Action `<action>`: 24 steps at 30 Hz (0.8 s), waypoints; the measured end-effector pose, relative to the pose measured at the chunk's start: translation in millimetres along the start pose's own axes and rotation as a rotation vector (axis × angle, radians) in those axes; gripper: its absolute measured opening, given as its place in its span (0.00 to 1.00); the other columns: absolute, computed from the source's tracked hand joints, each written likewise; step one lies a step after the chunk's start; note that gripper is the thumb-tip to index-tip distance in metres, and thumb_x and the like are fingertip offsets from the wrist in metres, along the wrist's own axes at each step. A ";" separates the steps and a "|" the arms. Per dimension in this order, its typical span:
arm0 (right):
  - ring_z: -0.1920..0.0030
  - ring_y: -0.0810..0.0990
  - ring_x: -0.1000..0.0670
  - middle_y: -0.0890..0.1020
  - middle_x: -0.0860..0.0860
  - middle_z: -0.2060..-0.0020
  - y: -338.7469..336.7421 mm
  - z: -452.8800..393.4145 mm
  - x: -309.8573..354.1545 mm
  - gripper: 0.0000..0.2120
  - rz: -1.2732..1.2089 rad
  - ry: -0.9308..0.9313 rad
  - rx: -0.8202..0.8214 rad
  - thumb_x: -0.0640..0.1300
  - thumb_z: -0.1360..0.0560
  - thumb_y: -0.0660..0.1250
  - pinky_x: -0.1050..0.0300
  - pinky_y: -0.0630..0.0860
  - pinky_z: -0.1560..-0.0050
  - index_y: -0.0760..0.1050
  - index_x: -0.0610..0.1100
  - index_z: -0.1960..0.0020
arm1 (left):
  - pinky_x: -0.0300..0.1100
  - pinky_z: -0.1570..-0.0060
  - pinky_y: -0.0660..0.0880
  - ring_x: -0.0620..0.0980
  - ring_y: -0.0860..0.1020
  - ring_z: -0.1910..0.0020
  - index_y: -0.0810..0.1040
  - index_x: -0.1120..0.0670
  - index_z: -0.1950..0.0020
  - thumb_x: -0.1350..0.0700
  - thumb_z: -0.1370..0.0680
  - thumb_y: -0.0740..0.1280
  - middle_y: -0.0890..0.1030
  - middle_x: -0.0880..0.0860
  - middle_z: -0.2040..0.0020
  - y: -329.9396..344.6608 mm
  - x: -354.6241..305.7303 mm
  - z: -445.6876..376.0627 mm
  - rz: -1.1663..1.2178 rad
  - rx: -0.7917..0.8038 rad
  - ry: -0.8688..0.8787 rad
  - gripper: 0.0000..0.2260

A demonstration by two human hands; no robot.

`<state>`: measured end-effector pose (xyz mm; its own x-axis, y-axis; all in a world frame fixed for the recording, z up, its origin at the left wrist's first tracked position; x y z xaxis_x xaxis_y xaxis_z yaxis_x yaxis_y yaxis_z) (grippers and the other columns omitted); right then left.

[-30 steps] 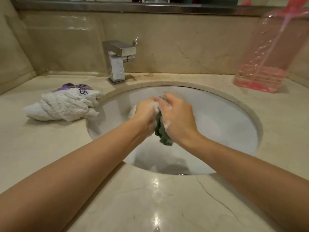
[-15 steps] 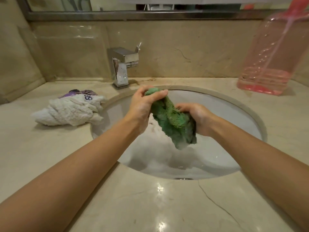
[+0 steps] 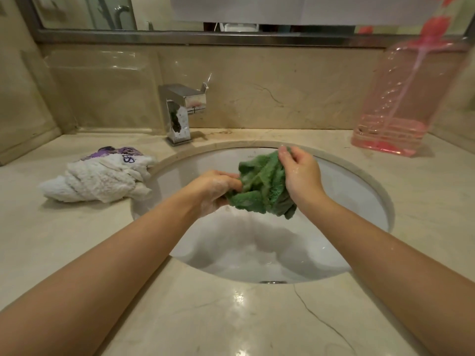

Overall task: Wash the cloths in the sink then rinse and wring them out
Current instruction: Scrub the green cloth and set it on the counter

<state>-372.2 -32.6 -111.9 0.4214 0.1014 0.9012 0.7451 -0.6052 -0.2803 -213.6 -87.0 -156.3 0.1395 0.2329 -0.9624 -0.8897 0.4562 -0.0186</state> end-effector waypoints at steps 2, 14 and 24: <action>0.60 0.73 0.45 0.77 0.41 0.61 -15.2 -4.0 -2.1 0.17 -0.016 0.026 -0.132 0.48 0.17 0.56 0.52 0.69 0.58 0.74 0.34 0.52 | 0.40 0.64 0.80 0.54 0.79 0.60 0.80 0.65 0.53 0.73 0.28 0.58 0.82 0.61 0.54 -7.1 3.5 1.8 -0.068 -0.077 -0.025 0.12; 0.66 0.73 0.49 0.74 0.48 0.71 34.9 35.1 41.6 0.18 0.144 -0.277 0.095 0.48 0.19 0.60 0.53 0.71 0.61 0.73 0.42 0.64 | 0.47 0.56 0.78 0.54 0.80 0.62 0.80 0.57 0.54 0.46 0.19 0.59 0.81 0.56 0.64 23.7 2.3 20.0 0.317 -0.035 -0.077 0.17; 0.64 0.69 0.47 0.69 0.51 0.72 50.0 31.8 32.7 0.20 0.247 -0.077 0.201 0.42 0.20 0.56 0.54 0.64 0.64 0.64 0.47 0.71 | 0.47 0.45 0.76 0.54 0.80 0.55 0.80 0.59 0.56 0.54 0.19 0.58 0.80 0.58 0.61 31.8 8.7 25.4 0.352 -0.083 -0.095 0.14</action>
<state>-304.7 -34.4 -107.0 0.6345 0.0345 0.7721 0.6990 -0.4518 -0.5543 -229.6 -48.7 -158.4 -0.1447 0.4431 -0.8847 -0.9220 0.2641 0.2831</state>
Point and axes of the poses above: each hand's wrist, its own z-axis away from the middle knuckle, its own y-axis out of the palm, x = y × z, the point moved 8 cm from there along -z, towards the middle knuckle
